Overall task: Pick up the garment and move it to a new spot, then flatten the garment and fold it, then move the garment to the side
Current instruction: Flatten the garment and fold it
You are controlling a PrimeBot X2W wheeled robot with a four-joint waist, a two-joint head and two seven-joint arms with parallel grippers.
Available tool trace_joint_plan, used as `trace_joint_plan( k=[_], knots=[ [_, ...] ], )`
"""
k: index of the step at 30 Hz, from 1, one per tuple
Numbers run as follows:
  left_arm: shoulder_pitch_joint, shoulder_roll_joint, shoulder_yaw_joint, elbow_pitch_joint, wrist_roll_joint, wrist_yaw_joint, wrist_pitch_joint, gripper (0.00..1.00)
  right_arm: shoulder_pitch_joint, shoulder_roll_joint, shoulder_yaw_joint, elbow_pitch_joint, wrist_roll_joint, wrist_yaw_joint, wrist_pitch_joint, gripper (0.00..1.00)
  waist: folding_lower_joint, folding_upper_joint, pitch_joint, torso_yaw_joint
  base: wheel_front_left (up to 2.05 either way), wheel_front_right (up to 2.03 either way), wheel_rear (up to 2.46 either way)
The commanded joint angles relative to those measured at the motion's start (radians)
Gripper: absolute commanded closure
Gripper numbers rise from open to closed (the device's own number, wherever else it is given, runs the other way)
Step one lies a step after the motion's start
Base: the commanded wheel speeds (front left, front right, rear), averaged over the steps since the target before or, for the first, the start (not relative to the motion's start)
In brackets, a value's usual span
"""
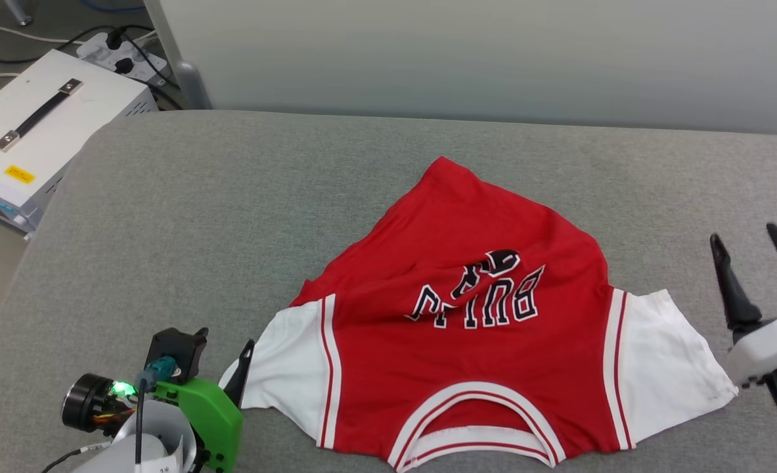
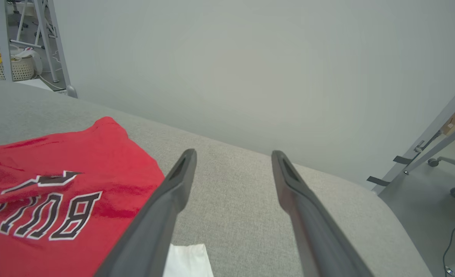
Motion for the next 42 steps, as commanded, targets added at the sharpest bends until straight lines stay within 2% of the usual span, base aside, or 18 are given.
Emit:
trace_joint_plan(
  k=[1, 6, 10, 14, 17, 24, 28, 30, 35, 42],
  knots=[
    [0.022, -0.011, 0.015, -0.021, 0.013, 0.031, -0.035, 0.0, -0.043, -0.016, 0.002, -0.026, 0.008, -0.001, 0.012, 0.0, 0.0001, 0.0063, -0.002, 0.019, 0.0, 0.0, 0.0],
    [0.042, -0.042, 0.053, -0.1, 0.05, 0.128, -0.112, 0.0, -0.169, -0.069, 0.046, -0.087, 0.036, -0.001, 0.076, 0.0, 0.0001, 0.0063, 0.02, 0.046, 0.0, 0.0, 0.0],
    [0.047, -0.075, 0.094, -0.145, 0.101, 0.187, -0.141, 0.0, -0.302, -0.119, 0.144, -0.091, 0.099, -0.001, 0.15, 0.0, 0.0001, 0.0063, 0.05, 0.069, 0.0, 0.0, 0.0],
    [0.05, -0.116, 0.15, -0.177, 0.166, 0.223, -0.148, 0.0, -0.425, -0.171, 0.287, -0.052, 0.181, -0.001, 0.248, 0.0, 0.0001, 0.0063, 0.083, 0.089, 0.0, 0.0, 0.0],
    [0.061, -0.156, 0.212, -0.2, 0.231, 0.227, -0.148, 0.0, -0.514, -0.212, 0.423, -0.008, 0.258, -0.001, 0.356, 0.0, 0.0001, 0.0063, 0.11, 0.103, 0.0, 0.0, 0.0],
    [0.109, -0.254, 0.349, -0.229, 0.365, 0.194, -0.149, 0.0, -0.731, -0.3, 0.727, 0.112, 0.466, -0.001, 0.703, 0.0, 0.0001, 0.0063, 0.186, 0.128, 0.0, 0.0, 0.0],
    [0.113, -0.315, 0.417, -0.25, 0.436, 0.158, -0.149, 0.0, -0.834, -0.325, 0.827, 0.182, 0.547, -0.001, 0.896, 0.0, 0.0001, 0.0063, 0.247, 0.154, 0.0, 0.0, 0.0],
    [0.112, -0.344, 0.449, -0.258, 0.468, 0.136, -0.149, 0.0, -0.875, -0.326, 0.858, 0.213, 0.574, -0.001, 0.958, 0.0, 0.0001, 0.0063, 0.277, 0.166, 0.0, 0.0, 0.0],
    [0.107, -0.416, 0.517, -0.268, 0.535, 0.078, -0.149, 0.0, -0.951, -0.317, 0.929, 0.287, 0.58, -0.001, 1.02, 0.0, 0.0001, 0.0063, 0.342, 0.191, 0.0, 0.0, 0.0],
    [0.101, -0.511, 0.597, -0.25, 0.605, -0.006, -0.149, 0.0, -0.915, -0.29, 1.03, 0.39, 0.611, -0.001, 0.979, 0.0, 0.0001, 0.0063, 0.383, 0.222, 0.0, 0.0, 0.0]
  ],
)
